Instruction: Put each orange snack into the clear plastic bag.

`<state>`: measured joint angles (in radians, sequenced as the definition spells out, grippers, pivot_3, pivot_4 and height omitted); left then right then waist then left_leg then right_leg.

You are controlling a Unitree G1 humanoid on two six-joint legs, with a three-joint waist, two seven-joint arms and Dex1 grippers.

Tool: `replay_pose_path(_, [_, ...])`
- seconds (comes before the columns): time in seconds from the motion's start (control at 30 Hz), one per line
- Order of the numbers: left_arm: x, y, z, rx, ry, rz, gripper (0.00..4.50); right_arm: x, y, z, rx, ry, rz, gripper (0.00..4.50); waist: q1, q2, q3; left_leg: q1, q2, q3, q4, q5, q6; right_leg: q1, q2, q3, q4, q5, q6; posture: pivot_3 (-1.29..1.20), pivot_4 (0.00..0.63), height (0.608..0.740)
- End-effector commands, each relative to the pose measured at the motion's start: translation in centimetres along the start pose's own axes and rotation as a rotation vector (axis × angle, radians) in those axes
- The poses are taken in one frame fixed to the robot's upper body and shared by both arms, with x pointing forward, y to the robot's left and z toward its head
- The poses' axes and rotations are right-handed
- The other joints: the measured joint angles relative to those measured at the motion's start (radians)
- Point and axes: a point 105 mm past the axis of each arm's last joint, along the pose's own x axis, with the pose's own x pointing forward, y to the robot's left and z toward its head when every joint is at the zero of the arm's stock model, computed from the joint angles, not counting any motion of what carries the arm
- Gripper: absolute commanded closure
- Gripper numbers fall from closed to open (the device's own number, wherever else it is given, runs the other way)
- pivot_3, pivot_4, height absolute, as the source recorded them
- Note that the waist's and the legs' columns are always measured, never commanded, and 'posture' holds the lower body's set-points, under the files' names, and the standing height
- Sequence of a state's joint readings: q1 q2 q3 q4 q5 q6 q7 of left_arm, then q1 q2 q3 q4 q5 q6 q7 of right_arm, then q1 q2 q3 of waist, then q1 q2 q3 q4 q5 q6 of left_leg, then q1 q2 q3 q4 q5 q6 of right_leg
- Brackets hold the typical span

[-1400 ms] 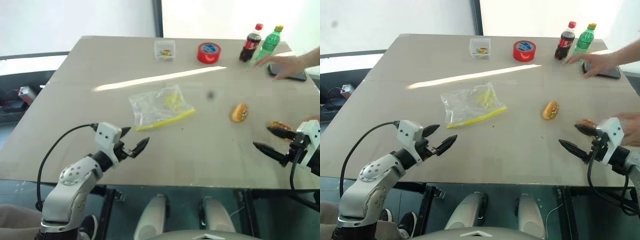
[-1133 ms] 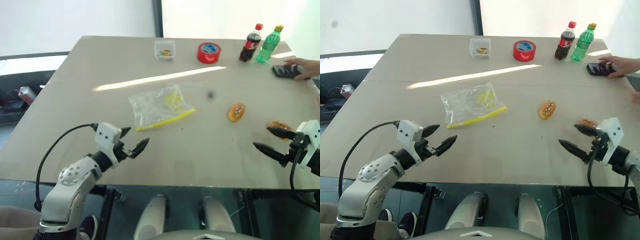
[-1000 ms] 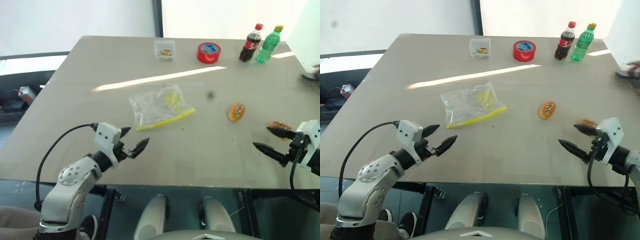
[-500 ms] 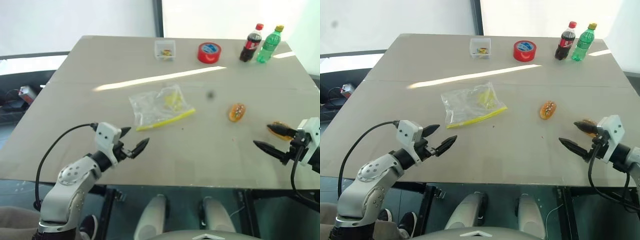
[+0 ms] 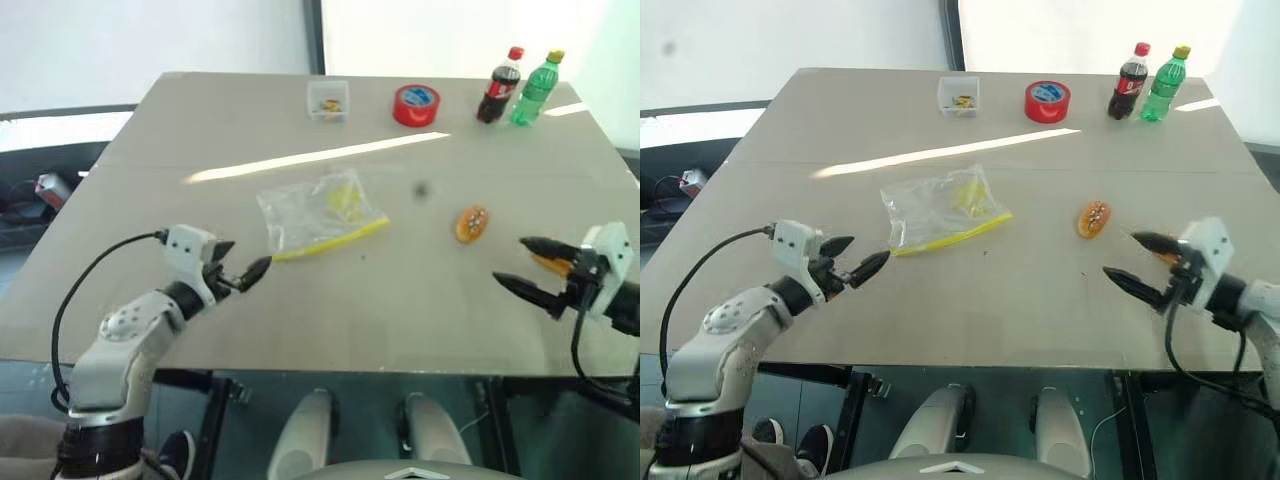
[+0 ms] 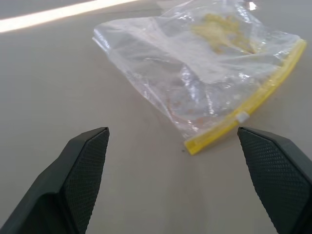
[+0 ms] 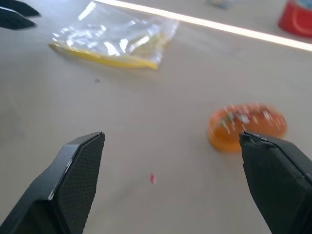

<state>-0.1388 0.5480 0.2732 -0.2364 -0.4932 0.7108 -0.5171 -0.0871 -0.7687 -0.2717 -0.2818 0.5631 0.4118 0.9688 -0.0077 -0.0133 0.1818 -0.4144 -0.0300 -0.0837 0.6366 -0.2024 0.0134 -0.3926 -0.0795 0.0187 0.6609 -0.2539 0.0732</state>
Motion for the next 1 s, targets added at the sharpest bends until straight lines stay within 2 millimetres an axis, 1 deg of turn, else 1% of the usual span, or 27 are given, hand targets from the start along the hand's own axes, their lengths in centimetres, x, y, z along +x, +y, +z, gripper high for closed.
replay_pose_path(0.03, [1.3,-0.3,0.2,-0.089,0.014,-0.038,0.05,1.9,1.0,2.1,-0.051,-0.052,0.059,0.0,0.001,0.0,0.0,0.0,0.0,0.0,0.0,0.0,0.0,0.0,0.0,0.0,0.0,0.0,0.0,0.0,0.15,0.74])
replay_pose_path(0.17, [3.4,-1.2,-0.2,-0.172,0.073,-0.094,0.05,4.0,1.7,4.3,-0.102,-0.107,0.114,0.0,0.001,0.0,0.0,-0.002,-0.001,-0.001,0.0,0.0,0.0,-0.001,0.0,0.0,0.0,0.0,0.0,0.0,0.15,0.74])
replay_pose_path(0.27, [4.8,-2.6,-0.6,-0.197,0.131,-0.16,0.05,5.6,2.4,6.0,-0.117,-0.166,0.163,0.0,-0.001,0.0,0.0,-0.001,-0.001,-0.001,0.0,0.0,0.0,-0.001,0.0,0.0,0.0,0.0,0.0,0.0,0.15,0.74])
replay_pose_path(0.3, [5.3,-3.0,-0.7,-0.19,0.149,-0.178,0.05,6.2,2.7,6.3,-0.112,-0.176,0.177,0.0,-0.001,0.0,0.0,-0.001,-0.001,-0.001,0.0,0.0,0.0,-0.001,0.0,0.0,0.0,0.0,0.0,0.0,0.15,0.74])
replay_pose_path(0.37, [5.9,-3.4,-0.9,-0.169,0.173,-0.201,0.05,7.0,3.0,6.2,-0.113,-0.166,0.19,0.0,0.001,0.0,0.0,-0.001,-0.002,-0.001,-0.001,0.0,0.0,-0.001,0.0,-0.001,0.0,0.0,0.0,0.0,0.15,0.74])
replay_pose_path(0.43, [6.4,-3.7,-0.8,-0.132,0.175,-0.221,0.05,7.6,2.7,5.2,-0.145,-0.111,0.175,0.0,0.002,0.0,0.0,-0.001,-0.002,-0.002,-0.001,0.0,0.0,0.0,0.0,-0.001,0.0,0.0,0.0,0.0,0.15,0.74])
replay_pose_path(0.5, [7.0,-3.5,-0.6,-0.125,0.172,-0.207,0.55,8.0,2.3,4.4,-0.156,-0.071,0.158,0.0,0.004,0.0,0.0,-0.001,-0.003,-0.001,-0.001,0.0,0.0,0.0,-0.001,-0.001,0.0,0.0,0.0,0.0,0.15,0.74])
replay_pose_path(0.53, [7.2,-3.6,-0.5,-0.119,0.174,-0.21,0.63,8.1,2.2,4.3,-0.153,-0.067,0.154,0.0,0.005,0.0,0.0,-0.001,-0.003,-0.001,-0.001,0.0,0.0,0.0,-0.001,-0.001,0.0,0.0,0.0,0.0,0.15,0.74])
replay_pose_path(0.57, [7.3,-3.7,-0.6,-0.115,0.177,-0.215,0.81,8.2,2.1,4.2,-0.151,-0.064,0.152,0.0,0.005,0.0,0.0,-0.001,-0.003,-0.001,-0.001,0.0,0.0,0.0,-0.001,0.0,0.0,0.0,0.0,0.0,0.15,0.74])
replay_pose_path(0.6, [7.3,-3.9,-0.7,-0.113,0.179,-0.221,1.33,8.2,2.1,4.2,-0.15,-0.064,0.151,0.0,0.004,0.0,0.0,-0.001,-0.003,-0.001,-0.001,0.0,0.0,0.0,-0.001,0.0,0.0,0.0,0.0,0.0,0.15,0.74])
replay_pose_path(0.63, [7.3,-4.0,-0.7,-0.114,0.179,-0.224,1.49,8.3,2.1,4.1,-0.148,-0.061,0.148,0.0,0.003,0.0,0.0,-0.001,-0.003,-0.001,-0.001,0.0,0.0,0.0,-0.001,0.0,0.0,0.0,0.0,0.0,0.15,0.74])
replay_pose_path(0.67, [7.2,-4.1,-0.8,-0.115,0.178,-0.226,2.05,8.4,2.0,4.0,-0.148,-0.059,0.146,0.0,0.002,0.0,0.0,-0.001,-0.003,-0.002,-0.001,0.0,0.0,0.0,-0.001,0.0,0.0,0.0,0.0,0.0,0.15,0.74])
replay_pose_path(0.7, [7.2,-4.3,-0.7,-0.116,0.176,-0.234,2.46,8.5,2.0,3.9,-0.148,-0.056,0.145,0.0,0.002,0.0,0.0,-0.001,-0.003,-0.002,-0.001,0.0,0.0,-0.001,-0.001,0.0,0.0,0.0,0.0,0.0,0.15,0.74])
replay_pose_path(0.77, [7.0,-4.8,-0.5,-0.125,0.165,-0.26,3.41,8.9,2.2,3.6,-0.148,-0.051,0.148,0.0,0.0,0.0,0.0,-0.001,-0.002,-0.002,-0.001,0.0,0.0,-0.001,-0.001,0.0,0.0,0.0,0.0,0.0,0.15,0.74])
replay_pose_path(0.83, [6.7,-5.4,-0.2,-0.126,0.151,-0.299,4.37,10.0,2.5,2.7,-0.171,-0.021,0.134,0.0,-0.003,0.0,0.0,-0.001,-0.002,-0.002,-0.001,0.0,0.0,-0.001,-0.001,0.0,0.0,0.0,0.0,0.0,0.15,0.74])
replay_pose_path(0.87, [6.5,-5.8,0.0,-0.132,0.147,-0.325,4.49,10.7,2.6,2.1,-0.201,0.003,0.114,0.0,-0.004,0.0,0.0,-0.001,-0.002,-0.002,-0.001,0.0,0.0,-0.001,-0.001,0.0,0.0,0.0,0.0,0.0,0.15,0.74])
replay_pose_path(0.93, [6.0,-6.7,0.7,-0.164,0.131,-0.369,4.49,12.1,3.1,0.6,-0.264,0.078,0.103,0.0,-0.007,0.0,0.0,-0.001,-0.002,-0.001,-0.001,0.0,0.0,-0.002,-0.001,0.0,0.001,0.0,0.0,0.0,0.15,0.74])
replay_pose_path(1.0, [5.7,-6.9,1.4,-0.214,0.121,-0.373,4.49,13.0,3.7,-0.2,-0.357,0.108,0.131,0.0,-0.008,0.0,0.0,-0.001,-0.002,-0.001,-0.001,0.0,0.0,-0.003,-0.001,0.0,0.001,0.0,0.0,0.0,0.15,0.74])
